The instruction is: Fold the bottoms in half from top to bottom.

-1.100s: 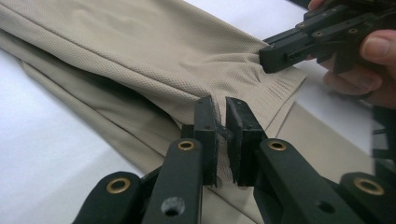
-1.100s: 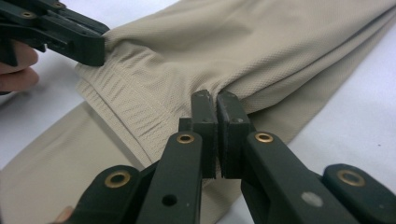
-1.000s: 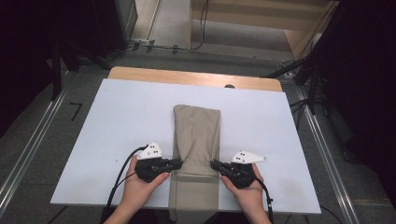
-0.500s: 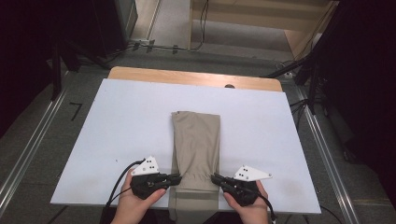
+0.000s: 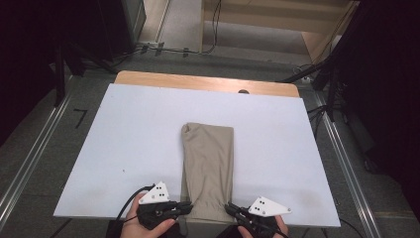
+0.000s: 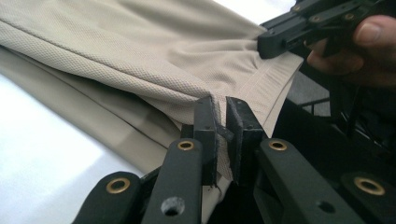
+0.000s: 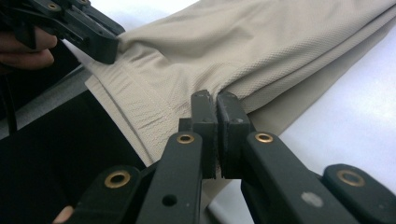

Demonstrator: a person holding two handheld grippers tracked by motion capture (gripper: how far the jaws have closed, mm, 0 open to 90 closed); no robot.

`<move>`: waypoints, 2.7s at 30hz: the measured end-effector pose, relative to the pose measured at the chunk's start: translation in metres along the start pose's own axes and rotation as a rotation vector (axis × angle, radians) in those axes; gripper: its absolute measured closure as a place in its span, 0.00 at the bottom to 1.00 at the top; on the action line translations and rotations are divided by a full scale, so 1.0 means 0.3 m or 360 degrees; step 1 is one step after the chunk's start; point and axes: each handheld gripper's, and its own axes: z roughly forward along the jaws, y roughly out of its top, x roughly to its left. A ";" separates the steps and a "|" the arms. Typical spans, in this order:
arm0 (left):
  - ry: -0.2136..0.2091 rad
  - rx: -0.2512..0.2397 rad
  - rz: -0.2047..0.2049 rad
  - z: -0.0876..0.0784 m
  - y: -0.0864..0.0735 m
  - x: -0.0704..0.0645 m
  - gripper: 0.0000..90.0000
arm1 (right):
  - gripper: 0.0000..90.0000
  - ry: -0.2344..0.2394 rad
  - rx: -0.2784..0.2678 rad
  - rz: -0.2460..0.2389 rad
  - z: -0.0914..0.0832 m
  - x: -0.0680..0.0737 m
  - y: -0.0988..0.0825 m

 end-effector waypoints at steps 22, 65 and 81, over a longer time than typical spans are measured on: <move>0.0268 0.0005 0.0091 0.069 0.009 0.012 0.87 | 0.82 -0.0103 0.0059 -0.0062 0.086 0.000 0.027; 0.0208 -0.0178 -0.0126 0.099 0.395 0.613 0.12 | 0.00 -0.0025 0.0059 0.0013 0.261 -0.492 0.418; 0.0271 -0.0016 -0.0233 0.181 0.422 0.717 0.22 | 0.33 -0.0161 0.0216 0.0201 0.412 -0.636 0.455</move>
